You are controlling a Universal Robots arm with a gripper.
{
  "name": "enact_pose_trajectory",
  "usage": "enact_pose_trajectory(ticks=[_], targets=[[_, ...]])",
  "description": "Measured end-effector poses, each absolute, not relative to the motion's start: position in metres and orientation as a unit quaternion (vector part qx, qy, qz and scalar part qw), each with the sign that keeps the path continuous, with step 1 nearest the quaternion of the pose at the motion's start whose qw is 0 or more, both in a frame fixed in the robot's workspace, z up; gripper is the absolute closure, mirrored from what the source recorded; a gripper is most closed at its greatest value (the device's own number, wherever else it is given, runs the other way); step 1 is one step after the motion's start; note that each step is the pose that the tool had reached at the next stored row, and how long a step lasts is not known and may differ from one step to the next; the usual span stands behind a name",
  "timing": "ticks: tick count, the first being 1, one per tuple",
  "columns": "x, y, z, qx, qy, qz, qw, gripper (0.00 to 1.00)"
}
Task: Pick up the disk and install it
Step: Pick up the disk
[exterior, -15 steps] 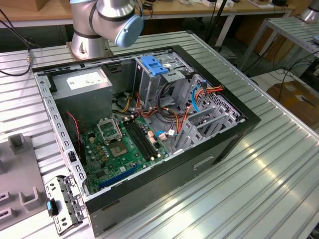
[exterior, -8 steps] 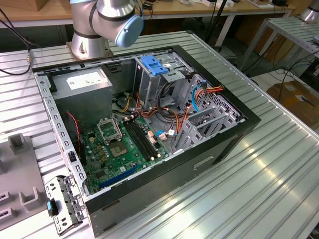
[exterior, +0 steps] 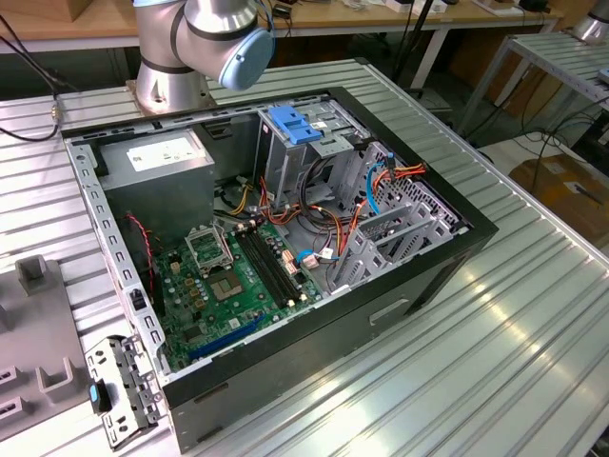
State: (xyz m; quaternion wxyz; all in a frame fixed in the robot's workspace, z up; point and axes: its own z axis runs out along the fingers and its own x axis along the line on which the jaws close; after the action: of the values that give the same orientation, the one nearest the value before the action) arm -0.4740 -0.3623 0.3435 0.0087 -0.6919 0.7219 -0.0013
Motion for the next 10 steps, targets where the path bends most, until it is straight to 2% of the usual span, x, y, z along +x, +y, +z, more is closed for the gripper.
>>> enact_pose_trajectory(ticks=[10], targets=[[-0.4740, -0.3623, 0.3523, -0.692, 0.722, -0.001, 0.009, 0.63]])
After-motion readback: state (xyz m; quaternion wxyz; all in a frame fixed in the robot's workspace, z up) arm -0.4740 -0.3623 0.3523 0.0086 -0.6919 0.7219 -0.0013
